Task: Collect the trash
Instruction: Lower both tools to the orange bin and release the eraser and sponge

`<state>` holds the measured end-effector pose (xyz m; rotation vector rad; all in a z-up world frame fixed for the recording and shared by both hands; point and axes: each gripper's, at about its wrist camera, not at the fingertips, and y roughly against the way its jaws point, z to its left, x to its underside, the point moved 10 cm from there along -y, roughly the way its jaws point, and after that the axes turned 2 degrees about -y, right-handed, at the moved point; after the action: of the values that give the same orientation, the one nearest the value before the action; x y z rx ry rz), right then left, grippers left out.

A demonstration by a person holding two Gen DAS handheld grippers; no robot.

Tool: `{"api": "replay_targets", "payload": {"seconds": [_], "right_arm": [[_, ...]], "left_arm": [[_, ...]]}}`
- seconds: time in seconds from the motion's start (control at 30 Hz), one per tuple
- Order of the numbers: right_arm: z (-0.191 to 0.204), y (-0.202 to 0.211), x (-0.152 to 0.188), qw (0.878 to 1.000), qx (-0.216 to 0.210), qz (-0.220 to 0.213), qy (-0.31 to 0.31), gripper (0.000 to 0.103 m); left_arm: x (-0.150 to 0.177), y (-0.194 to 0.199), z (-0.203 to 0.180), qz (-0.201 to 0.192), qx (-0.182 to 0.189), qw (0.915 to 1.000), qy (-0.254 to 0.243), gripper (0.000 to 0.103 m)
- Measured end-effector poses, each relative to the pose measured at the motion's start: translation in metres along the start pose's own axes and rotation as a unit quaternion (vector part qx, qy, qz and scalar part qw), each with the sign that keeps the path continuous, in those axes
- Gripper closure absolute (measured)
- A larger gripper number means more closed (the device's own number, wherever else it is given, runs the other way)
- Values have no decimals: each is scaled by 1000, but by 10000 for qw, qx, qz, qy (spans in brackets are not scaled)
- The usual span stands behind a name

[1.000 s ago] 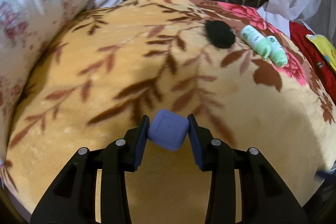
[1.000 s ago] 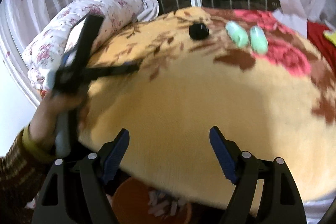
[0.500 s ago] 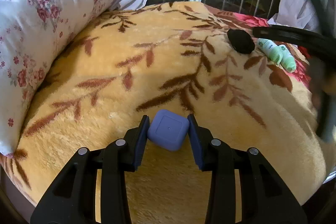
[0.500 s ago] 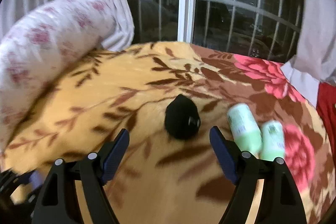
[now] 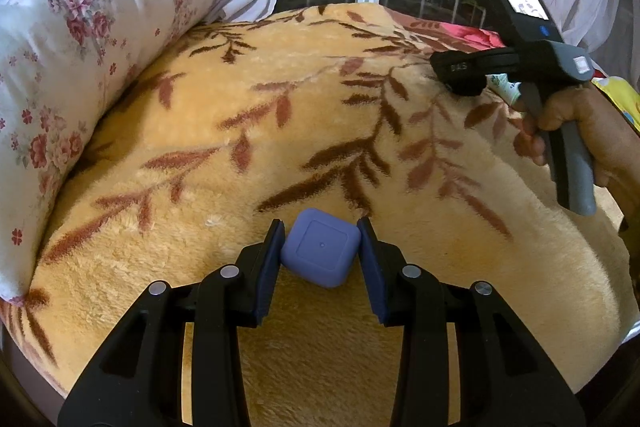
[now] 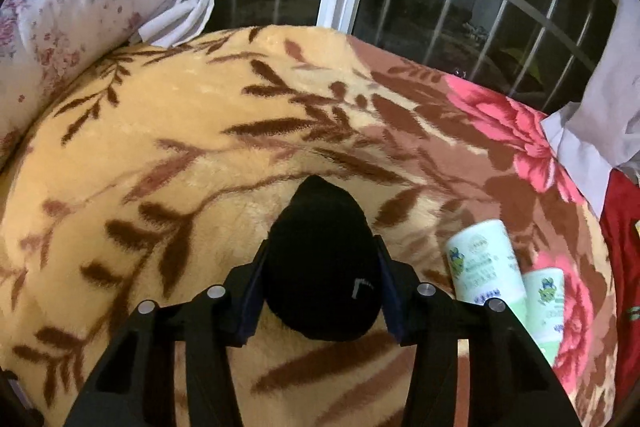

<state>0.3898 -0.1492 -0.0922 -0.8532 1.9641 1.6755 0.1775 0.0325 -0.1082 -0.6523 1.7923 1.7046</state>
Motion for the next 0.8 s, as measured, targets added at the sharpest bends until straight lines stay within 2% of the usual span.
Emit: {"api": "replay_targets", "payload": {"seconds": [0.27,0.6,0.8], "right_arm": [[1,54,16,9992,-152,-367,57,55],[2,126,36,9964,-393,-747,100,55],[18,192,77,9916,-825,-962,243,55]], "left_arm": [[-3,9,-8,-118,28,9999,-38,66],[-6,40,-28,-337,107,9992,-170,66],[1,73,-46,-434,332,9977,-388,66]]}}
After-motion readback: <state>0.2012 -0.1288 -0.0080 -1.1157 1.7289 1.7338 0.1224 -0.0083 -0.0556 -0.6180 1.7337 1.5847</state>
